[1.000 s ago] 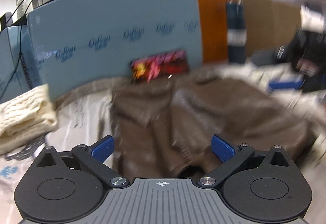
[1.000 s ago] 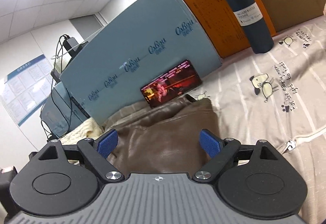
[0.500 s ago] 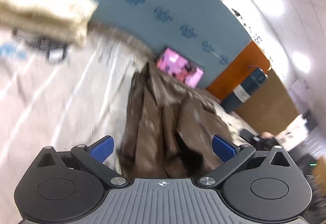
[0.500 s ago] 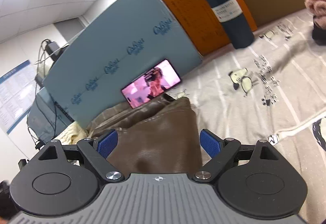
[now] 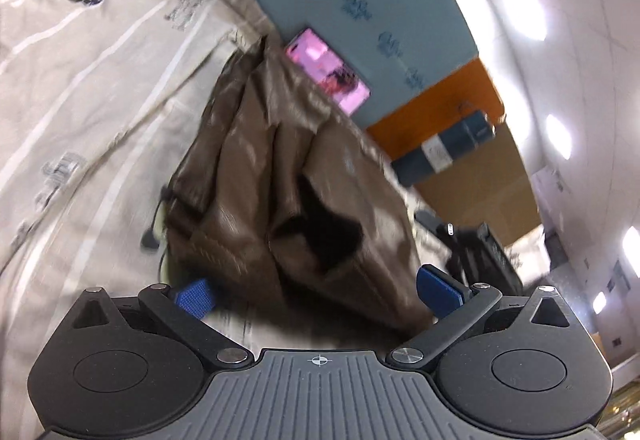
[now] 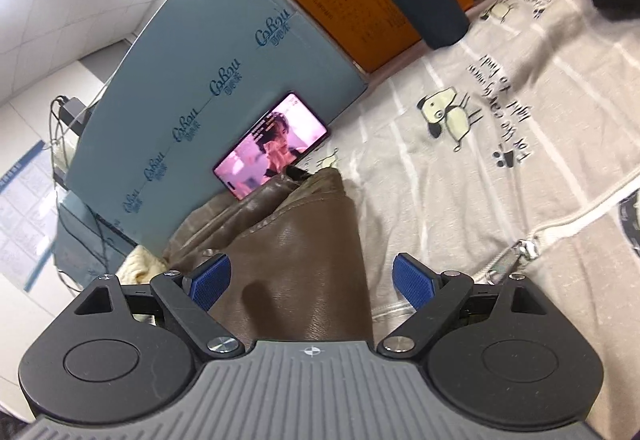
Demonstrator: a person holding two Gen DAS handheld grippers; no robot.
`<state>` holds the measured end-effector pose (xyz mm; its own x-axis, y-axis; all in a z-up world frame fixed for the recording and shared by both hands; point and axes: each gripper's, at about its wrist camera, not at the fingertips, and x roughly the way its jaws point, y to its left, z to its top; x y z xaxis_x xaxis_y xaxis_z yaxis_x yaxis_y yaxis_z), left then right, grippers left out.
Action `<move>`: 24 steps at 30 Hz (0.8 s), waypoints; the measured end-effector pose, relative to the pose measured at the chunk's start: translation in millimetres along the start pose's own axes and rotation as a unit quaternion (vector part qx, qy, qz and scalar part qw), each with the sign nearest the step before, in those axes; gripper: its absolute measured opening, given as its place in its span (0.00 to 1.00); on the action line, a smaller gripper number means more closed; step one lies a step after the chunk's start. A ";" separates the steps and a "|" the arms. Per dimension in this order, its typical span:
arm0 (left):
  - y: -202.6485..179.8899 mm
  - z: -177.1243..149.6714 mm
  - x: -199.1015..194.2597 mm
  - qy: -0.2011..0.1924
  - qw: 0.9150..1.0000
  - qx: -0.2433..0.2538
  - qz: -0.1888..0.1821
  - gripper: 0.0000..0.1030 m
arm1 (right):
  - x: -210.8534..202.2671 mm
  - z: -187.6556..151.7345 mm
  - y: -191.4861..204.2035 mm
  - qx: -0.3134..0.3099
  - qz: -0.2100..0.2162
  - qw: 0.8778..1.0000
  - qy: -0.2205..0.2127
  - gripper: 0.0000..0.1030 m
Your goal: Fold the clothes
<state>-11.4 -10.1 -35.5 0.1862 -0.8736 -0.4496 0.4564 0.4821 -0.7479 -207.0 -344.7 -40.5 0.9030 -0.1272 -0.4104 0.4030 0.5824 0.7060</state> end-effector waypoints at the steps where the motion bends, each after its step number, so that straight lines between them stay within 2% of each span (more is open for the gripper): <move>1: 0.0 3.3 3.4 -0.006 1.000 -0.004 0.002 1.00 | 1.1 0.2 -0.3 0.000 0.003 1.000 0.003 0.86; 6: -1.7 14.7 17.2 -0.025 0.999 -0.019 0.002 1.00 | 4.8 -0.4 -0.4 0.002 0.028 0.999 0.022 0.84; 9: -3.8 18.6 27.4 -0.016 1.000 -0.013 -0.015 1.00 | 5.1 -1.2 0.8 0.007 0.035 0.999 0.025 0.83; 11: -4.4 22.4 32.4 -0.009 1.000 -0.009 0.002 1.00 | 5.9 -1.2 1.5 0.004 0.028 0.999 0.024 0.82; 13: -3.1 25.2 31.1 -0.027 0.999 -0.016 0.018 1.00 | 6.7 -1.3 2.2 0.001 0.020 1.000 0.023 0.72; 18: -0.8 26.8 37.5 -0.049 0.998 -0.019 0.020 0.99 | 10.1 -1.2 3.8 -0.007 0.012 1.000 0.025 0.75; 20: -1.5 23.1 43.9 -0.048 0.999 -0.006 0.008 0.93 | 11.0 -1.3 3.9 -0.007 0.015 1.000 0.026 0.75; 22: -2.2 19.5 50.3 -0.048 0.999 0.008 -0.003 0.68 | 11.4 -1.5 3.1 -0.005 0.019 0.999 0.029 0.71; 24: 0.6 17.3 55.1 -0.040 0.999 0.017 -0.010 0.52 | 12.0 -1.8 2.3 -0.002 0.026 0.999 0.036 0.66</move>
